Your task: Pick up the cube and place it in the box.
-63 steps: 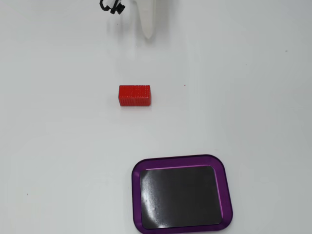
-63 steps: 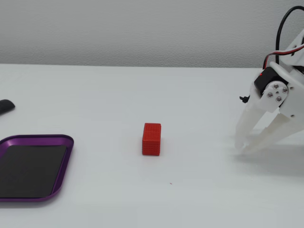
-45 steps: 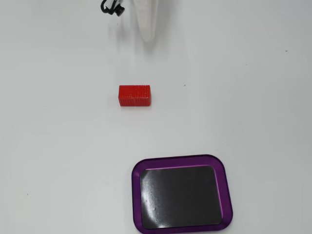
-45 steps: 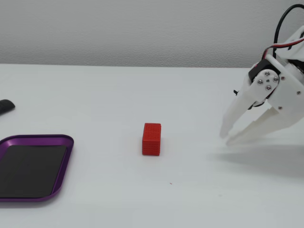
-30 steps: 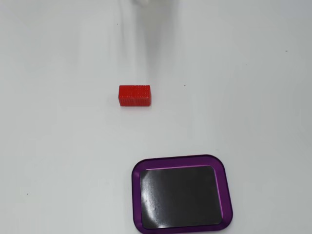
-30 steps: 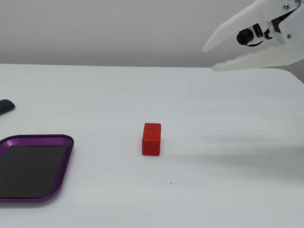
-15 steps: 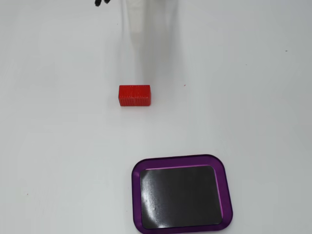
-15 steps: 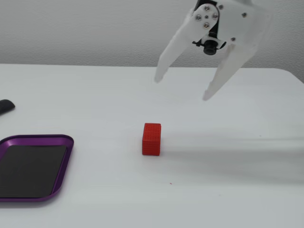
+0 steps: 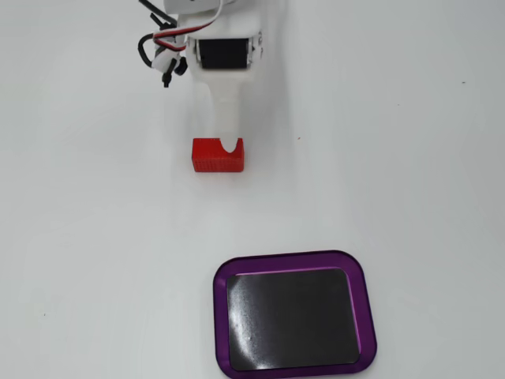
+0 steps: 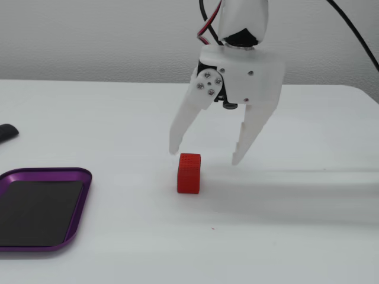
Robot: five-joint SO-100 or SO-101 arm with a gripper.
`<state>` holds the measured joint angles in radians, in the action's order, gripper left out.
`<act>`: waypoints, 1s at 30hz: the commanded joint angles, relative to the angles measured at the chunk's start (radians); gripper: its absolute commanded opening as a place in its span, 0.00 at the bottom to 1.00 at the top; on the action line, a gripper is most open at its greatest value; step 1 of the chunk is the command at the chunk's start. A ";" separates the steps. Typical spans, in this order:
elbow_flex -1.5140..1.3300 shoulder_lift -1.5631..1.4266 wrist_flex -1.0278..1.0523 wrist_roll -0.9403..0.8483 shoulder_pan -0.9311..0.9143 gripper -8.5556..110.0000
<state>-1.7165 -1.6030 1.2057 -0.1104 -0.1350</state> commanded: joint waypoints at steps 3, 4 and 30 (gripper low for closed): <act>0.028 0.014 -0.052 -0.020 -0.003 0.30; 0.028 0.018 -0.064 -0.020 -0.003 0.30; -0.109 0.061 -0.282 -0.150 -0.098 0.22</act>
<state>-1.8408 -1.5370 0.9419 -0.2546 -0.2178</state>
